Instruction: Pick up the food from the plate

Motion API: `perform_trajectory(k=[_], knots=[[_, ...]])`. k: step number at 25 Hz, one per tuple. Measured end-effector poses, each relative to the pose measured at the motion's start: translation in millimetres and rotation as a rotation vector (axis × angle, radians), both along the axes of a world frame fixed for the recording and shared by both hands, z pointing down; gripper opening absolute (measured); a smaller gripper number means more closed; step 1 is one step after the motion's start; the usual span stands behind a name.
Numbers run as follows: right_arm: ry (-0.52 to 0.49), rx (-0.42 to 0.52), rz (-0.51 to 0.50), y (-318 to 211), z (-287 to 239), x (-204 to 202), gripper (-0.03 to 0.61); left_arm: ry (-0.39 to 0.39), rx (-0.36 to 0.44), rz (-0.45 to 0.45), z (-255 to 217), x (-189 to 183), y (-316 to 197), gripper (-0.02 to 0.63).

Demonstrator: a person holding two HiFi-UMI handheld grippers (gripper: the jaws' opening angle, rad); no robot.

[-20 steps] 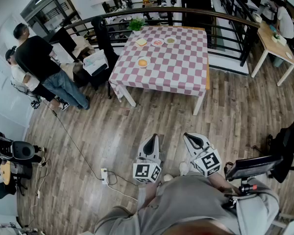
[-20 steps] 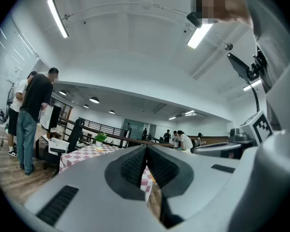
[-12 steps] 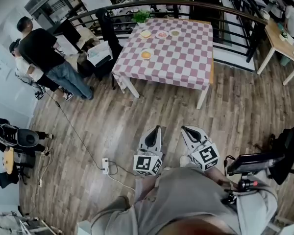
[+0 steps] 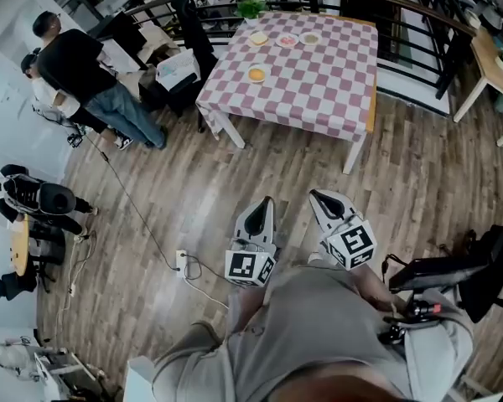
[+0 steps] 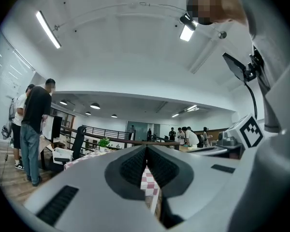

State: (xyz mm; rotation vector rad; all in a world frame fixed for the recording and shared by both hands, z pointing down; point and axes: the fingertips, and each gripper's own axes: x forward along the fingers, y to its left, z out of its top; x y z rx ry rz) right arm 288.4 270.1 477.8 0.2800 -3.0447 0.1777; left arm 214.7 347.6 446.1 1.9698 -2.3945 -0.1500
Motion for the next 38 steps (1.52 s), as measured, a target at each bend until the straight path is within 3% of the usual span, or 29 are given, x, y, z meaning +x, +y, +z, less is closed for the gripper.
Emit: perform_trajectory(k=[3,10,14,22,29,38], knots=[[-0.002,0.002,-0.012,-12,5,-5,0.014,0.008,-0.014,-0.036,4,2,-1,0.009],[-0.015,-0.081,-0.030,-23,13,-9,0.014,0.016,-0.074,-0.025,16,10,-12,0.010],[0.003,-0.117,-0.049,-23,28,-14,0.014,0.014,-0.067,0.011,23,10,-27,0.009],[0.035,-0.118,0.009,-51,30,-34,0.014,0.029,-0.036,0.086,24,-13,-64,0.009],[0.068,-0.158,0.017,-72,42,-83,0.014,0.062,-0.072,0.077,46,-66,-77,0.009],[0.112,-0.148,0.006,-106,49,-191,0.014,0.009,-0.101,0.055,67,-197,-107,0.009]])
